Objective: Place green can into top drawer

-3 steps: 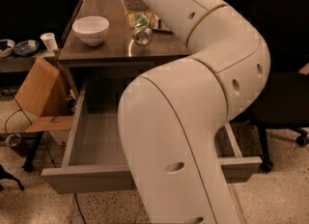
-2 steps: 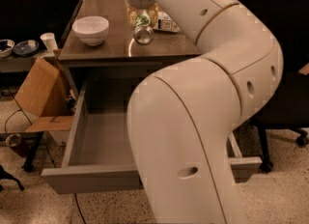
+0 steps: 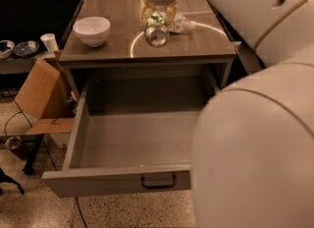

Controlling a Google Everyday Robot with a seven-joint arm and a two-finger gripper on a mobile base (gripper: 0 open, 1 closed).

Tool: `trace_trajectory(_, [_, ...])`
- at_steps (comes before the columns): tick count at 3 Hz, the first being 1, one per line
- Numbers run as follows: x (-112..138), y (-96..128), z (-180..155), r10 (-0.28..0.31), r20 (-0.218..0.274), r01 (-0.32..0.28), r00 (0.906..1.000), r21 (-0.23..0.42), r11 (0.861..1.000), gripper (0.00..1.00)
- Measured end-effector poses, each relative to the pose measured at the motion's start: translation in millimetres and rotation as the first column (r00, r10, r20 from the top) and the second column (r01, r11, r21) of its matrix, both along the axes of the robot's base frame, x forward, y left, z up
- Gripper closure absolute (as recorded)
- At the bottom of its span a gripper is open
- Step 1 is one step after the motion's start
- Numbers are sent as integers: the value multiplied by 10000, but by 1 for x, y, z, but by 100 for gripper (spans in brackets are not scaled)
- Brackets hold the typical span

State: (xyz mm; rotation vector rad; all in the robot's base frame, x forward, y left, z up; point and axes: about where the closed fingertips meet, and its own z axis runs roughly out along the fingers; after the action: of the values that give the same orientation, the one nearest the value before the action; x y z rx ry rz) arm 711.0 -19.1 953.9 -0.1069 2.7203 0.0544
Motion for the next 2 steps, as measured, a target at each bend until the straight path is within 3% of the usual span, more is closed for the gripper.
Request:
trace_trajectory(1, [-53, -23, -4, 882, -637, -831, 9941, 781, 9935, 100])
trace_trajectory(2, [-89, -37, -39, 1235, -1207, -1034, 9850, 1601, 9817, 100])
